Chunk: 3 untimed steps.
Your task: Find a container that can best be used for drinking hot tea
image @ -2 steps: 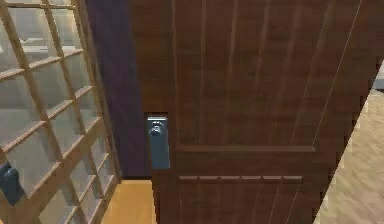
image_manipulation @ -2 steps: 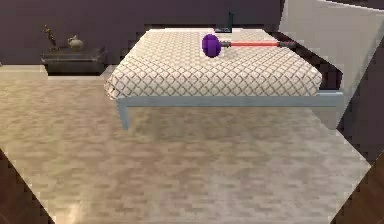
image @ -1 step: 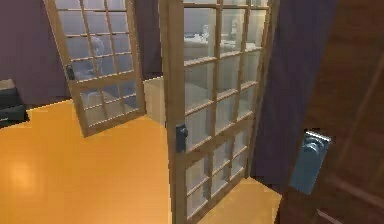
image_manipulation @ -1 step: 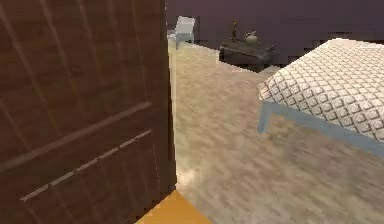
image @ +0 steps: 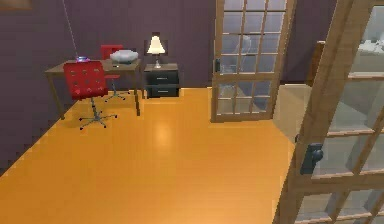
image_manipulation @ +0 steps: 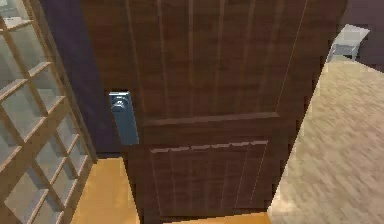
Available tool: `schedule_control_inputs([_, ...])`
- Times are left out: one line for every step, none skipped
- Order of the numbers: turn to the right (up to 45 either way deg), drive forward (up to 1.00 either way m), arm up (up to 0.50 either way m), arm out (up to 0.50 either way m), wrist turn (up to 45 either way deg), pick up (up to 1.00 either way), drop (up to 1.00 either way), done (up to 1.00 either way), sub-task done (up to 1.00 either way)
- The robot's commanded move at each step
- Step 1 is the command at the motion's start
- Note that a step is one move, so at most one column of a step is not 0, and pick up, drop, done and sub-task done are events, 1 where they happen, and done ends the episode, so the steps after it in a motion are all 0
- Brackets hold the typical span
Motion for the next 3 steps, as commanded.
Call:
schedule_control_inputs([-3.0, 0.00, 0.00, 0.00, 0.0, 0.00, 0.00, 0.00, 0.00])
schedule_control_inputs([0.0, 1.00, 0.00, 0.00, 0.0, 0.00, 0.00, 0.00, 0.00])
schedule_control_inputs([0.0, 0.10, 0.00, 0.00, 0.0, 0.00, 0.00, 0.00, 0.00])
